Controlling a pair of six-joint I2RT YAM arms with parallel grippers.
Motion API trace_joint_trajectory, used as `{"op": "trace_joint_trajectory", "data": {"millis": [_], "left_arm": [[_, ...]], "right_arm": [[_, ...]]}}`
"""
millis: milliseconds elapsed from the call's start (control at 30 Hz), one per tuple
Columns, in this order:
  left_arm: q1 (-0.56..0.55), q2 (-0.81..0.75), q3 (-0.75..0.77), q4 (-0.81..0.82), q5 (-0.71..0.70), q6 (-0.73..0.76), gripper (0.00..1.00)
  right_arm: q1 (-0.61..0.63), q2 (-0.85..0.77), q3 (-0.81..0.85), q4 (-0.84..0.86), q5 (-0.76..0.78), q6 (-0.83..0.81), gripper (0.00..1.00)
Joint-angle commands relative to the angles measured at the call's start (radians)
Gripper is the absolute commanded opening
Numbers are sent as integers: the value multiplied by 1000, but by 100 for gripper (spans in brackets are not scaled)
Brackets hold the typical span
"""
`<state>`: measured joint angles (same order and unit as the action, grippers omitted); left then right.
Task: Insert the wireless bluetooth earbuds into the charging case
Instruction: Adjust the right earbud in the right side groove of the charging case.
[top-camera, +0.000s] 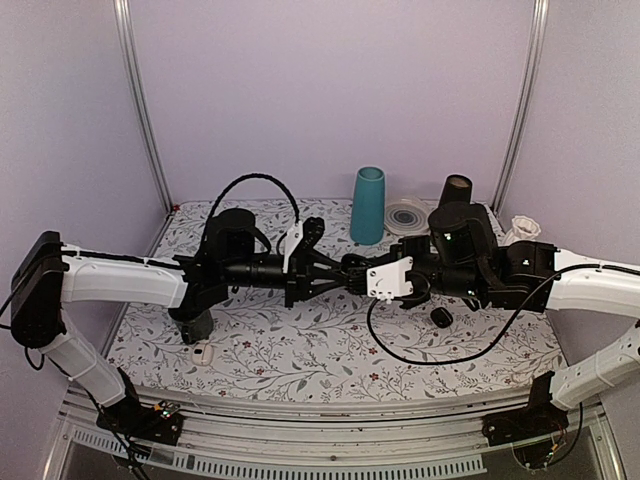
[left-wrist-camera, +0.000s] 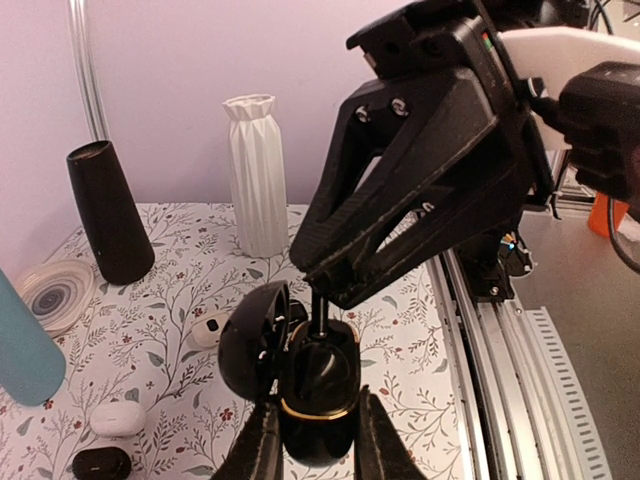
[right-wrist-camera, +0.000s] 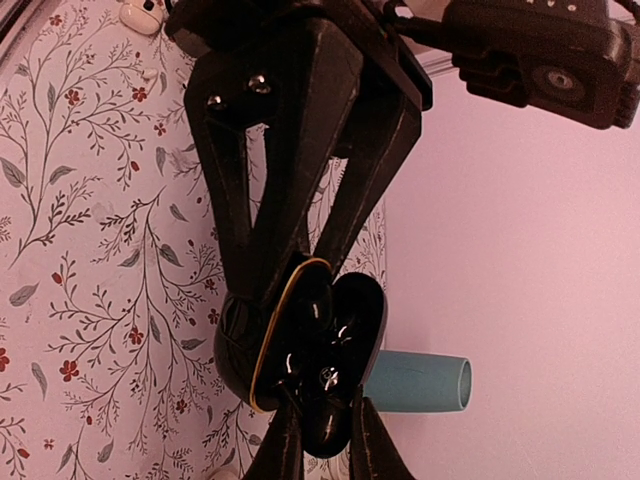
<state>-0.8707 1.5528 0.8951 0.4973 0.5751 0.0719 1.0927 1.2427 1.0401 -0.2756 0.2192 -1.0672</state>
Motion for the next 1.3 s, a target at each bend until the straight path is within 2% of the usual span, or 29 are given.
{"op": "trace_joint_trajectory", "data": {"millis": [0,600,1000,1133,1267], "left_arm": [[19,2,25,94,-36,-21,0],[32,17,-10,260,-36,-63,0],[42,87,-87,435,-75,-120,0],[47,129,-130,545,-81,-165,0],[48,153,-165,641,-102,-201,0]], "right_arm": [[6,-15,-17,-67,-57,6,3],[15,39,-10,-93,-96,46,3],[-2,119,27,-79,-97,112,3],[-11,147,22,-63,-126,171,3],[-19,154,22,-54,-128,194,7]]}}
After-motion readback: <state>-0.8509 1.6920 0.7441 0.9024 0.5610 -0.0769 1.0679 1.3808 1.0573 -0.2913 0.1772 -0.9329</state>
